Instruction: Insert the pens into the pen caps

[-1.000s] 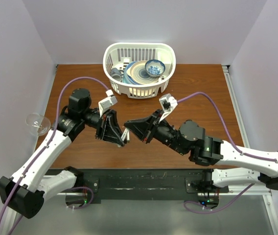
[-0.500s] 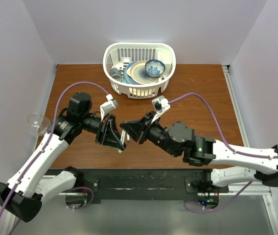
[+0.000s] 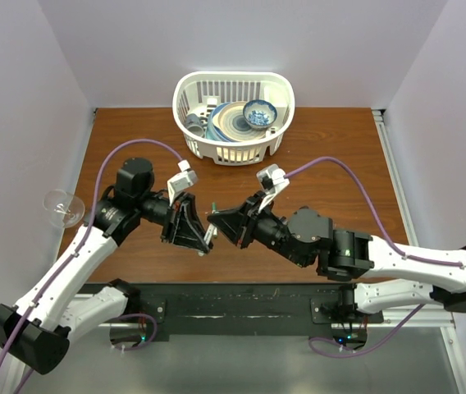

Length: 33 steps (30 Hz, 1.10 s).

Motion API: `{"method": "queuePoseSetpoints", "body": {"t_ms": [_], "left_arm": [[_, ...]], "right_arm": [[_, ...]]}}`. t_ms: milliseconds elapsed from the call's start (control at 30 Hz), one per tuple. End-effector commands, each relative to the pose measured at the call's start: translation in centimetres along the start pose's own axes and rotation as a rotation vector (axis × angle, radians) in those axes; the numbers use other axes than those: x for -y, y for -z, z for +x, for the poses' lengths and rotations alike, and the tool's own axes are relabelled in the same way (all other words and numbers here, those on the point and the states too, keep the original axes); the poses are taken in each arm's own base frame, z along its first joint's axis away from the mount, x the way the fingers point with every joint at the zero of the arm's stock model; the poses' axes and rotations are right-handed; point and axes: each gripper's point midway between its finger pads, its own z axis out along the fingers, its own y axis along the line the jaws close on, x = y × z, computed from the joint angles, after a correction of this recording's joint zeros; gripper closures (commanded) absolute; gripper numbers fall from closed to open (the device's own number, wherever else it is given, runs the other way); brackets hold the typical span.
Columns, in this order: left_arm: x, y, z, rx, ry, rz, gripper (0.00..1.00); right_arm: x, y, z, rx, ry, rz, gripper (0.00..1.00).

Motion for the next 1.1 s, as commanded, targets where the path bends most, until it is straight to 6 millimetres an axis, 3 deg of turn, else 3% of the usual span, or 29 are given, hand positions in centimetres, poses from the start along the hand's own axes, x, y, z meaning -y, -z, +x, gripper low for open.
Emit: {"method": "queuePoseSetpoints", "body": {"t_ms": [0, 33, 67, 133, 167, 200, 233, 267, 367, 400, 467, 600, 633, 800, 933, 1067], "left_arm": [[-7.7, 2.2, -5.9, 0.223, -0.108, -0.407, 1.00], [-8.1, 2.4, -5.5, 0.222, -0.086, -0.427, 1.00], [-8.5, 2.6, -5.2, 0.230, -0.083, -0.458, 1.00], [-9.2, 2.9, -4.3, 0.230, -0.064, -0.492, 1.00], [-9.7, 3.1, -3.9, 0.243, -0.049, -0.523, 1.00], [-9.8, 3.2, -3.9, 0.251, -0.038, -0.536, 1.00], [-10.1, 3.5, -3.6, 0.251, -0.015, -0.561, 1.00], [-11.0, 4.0, -3.7, 0.267, 0.000, -0.622, 1.00], [-13.7, 5.0, -2.8, 0.265, 0.110, -0.776, 1.00], [-14.3, 5.0, -2.4, 0.253, 0.143, -0.802, 1.00], [-16.0, 4.0, -1.3, 0.236, 0.219, -0.867, 1.00], [-18.4, 2.1, -0.5, 0.271, 0.277, -0.986, 1.00], [-19.7, 2.6, -0.1, 0.289, 0.298, -1.072, 1.00], [-22.4, 1.4, 1.5, 0.314, 0.414, -1.193, 1.00], [-25.1, 1.0, 3.5, 0.293, 0.459, -1.277, 1.00], [-27.0, -0.5, 4.6, 0.257, 0.476, -1.293, 1.00]], "right_arm": [[-1.1, 6.8, 14.8, -0.619, 0.066, -0.020, 0.73], [-1.1, 6.6, 12.9, -0.560, 0.039, 0.013, 0.63], [0.3, 6.2, 11.5, -0.486, 0.045, 0.086, 0.59], [1.0, 6.3, 10.5, -0.422, 0.013, 0.113, 0.51], [1.4, 6.6, 8.9, -0.354, -0.022, 0.124, 0.49], [1.5, 6.8, 8.7, -0.339, -0.036, 0.117, 0.45], [2.0, 7.0, 8.9, -0.330, -0.049, 0.118, 0.31], [2.2, 7.5, 8.2, -0.308, -0.070, 0.110, 0.25], [4.0, 8.5, 8.5, -0.295, -0.074, 0.153, 0.11], [4.7, 8.9, 7.6, -0.257, -0.083, 0.171, 0.08], [6.0, 9.6, 7.8, -0.248, -0.080, 0.201, 0.01], [8.6, 11.2, 6.7, -0.176, -0.114, 0.267, 0.01], [8.9, 11.4, 6.7, -0.175, -0.117, 0.268, 0.01], [9.9, 12.4, 6.8, -0.172, -0.136, 0.288, 0.02], [11.2, 13.1, 8.3, -0.225, -0.120, 0.341, 0.02], [11.3, 13.0, 9.6, -0.255, -0.128, 0.340, 0.02]]}}
